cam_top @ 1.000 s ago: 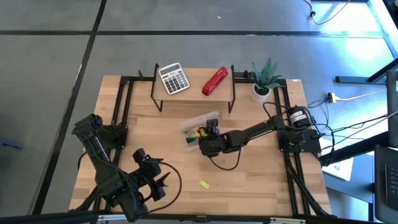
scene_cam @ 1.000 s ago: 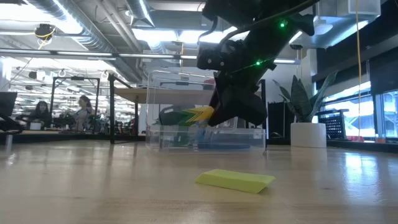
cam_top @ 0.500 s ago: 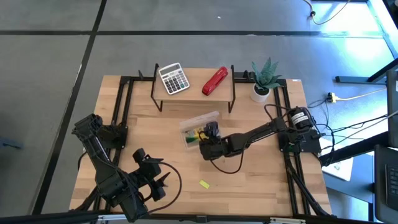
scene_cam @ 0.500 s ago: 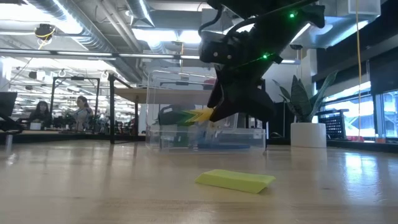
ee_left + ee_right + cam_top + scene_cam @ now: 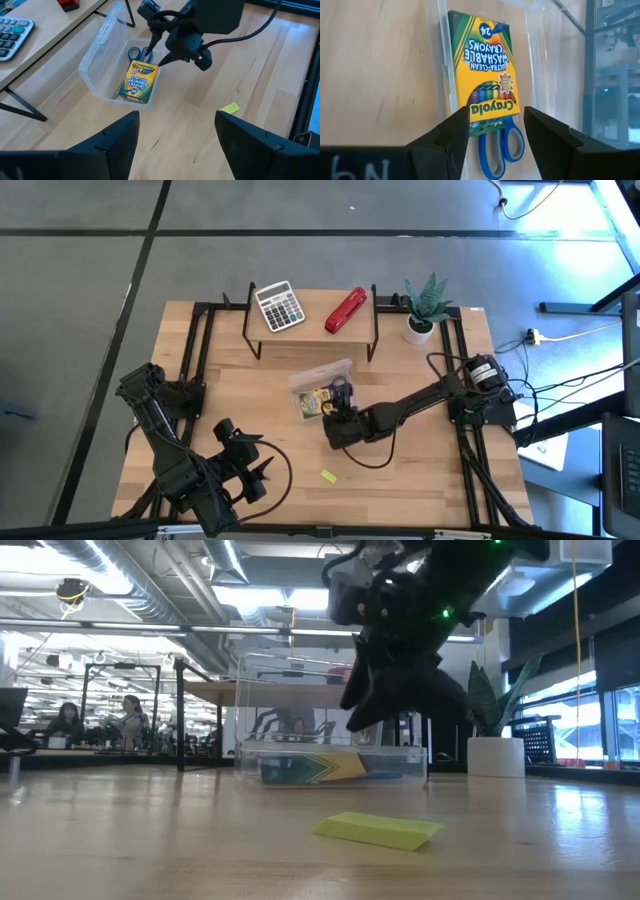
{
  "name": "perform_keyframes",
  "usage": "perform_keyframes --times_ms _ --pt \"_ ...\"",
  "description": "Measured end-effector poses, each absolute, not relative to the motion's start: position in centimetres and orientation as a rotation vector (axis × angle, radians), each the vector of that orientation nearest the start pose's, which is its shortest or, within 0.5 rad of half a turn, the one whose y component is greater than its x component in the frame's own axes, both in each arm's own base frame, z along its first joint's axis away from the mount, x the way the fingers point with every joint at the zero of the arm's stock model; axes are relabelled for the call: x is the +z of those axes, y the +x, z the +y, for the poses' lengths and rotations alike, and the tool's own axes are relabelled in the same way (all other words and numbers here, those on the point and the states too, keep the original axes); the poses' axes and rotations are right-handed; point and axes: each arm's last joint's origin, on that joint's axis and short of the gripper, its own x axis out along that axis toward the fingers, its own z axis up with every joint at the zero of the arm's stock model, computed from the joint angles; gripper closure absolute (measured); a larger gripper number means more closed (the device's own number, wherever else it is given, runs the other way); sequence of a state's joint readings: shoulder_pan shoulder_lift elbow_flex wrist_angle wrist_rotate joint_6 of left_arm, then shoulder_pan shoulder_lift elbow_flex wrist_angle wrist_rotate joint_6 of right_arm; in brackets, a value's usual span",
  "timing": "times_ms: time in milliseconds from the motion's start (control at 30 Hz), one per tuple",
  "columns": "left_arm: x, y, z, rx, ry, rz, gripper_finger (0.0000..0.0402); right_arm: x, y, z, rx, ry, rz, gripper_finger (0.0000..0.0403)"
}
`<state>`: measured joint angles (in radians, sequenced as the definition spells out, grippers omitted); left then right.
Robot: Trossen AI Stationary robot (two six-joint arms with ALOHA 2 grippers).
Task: Pack school essentials
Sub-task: Put the yellow crayon box into the transparent supply box
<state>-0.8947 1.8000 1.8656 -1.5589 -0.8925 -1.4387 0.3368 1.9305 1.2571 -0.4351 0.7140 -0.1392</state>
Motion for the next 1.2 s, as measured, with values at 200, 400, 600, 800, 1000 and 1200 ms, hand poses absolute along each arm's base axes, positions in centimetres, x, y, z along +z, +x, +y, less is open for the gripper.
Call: perform_keyframes --times_ms 200,400,600,800,1000,1200 --pt "35.1 22.2 -24.1 0.579 -0.177 0.663 0.0148 17.2 36.9 10.5 -0.329 -0.595 1.001 0.0214" --pt "35.1 22.2 -24.1 0.578 -0.177 0.663 0.0148 16.8 37.0 8.7 -0.335 -0.487 1.053 0.0214" --pt "35.1 22.2 -24.1 0.578 -0.177 0.663 0.0148 16.4 37.0 7.0 -0.311 -0.39 1.125 0.0214" --pt "35.1 22.2 -24.1 0.578 -0.177 0.663 0.0148 16.3 36.9 6.7 -0.235 -0.328 1.165 0.0214" --pt "35.1 22.2 -24.1 0.578 -0.177 0.663 0.0148 16.2 36.8 7.1 -0.211 -0.324 1.176 0.0214" --pt "35.1 22.2 -24.1 0.578 -0.177 0.663 0.0148 16.1 36.6 8.0 -0.152 -0.275 1.188 0.0214"
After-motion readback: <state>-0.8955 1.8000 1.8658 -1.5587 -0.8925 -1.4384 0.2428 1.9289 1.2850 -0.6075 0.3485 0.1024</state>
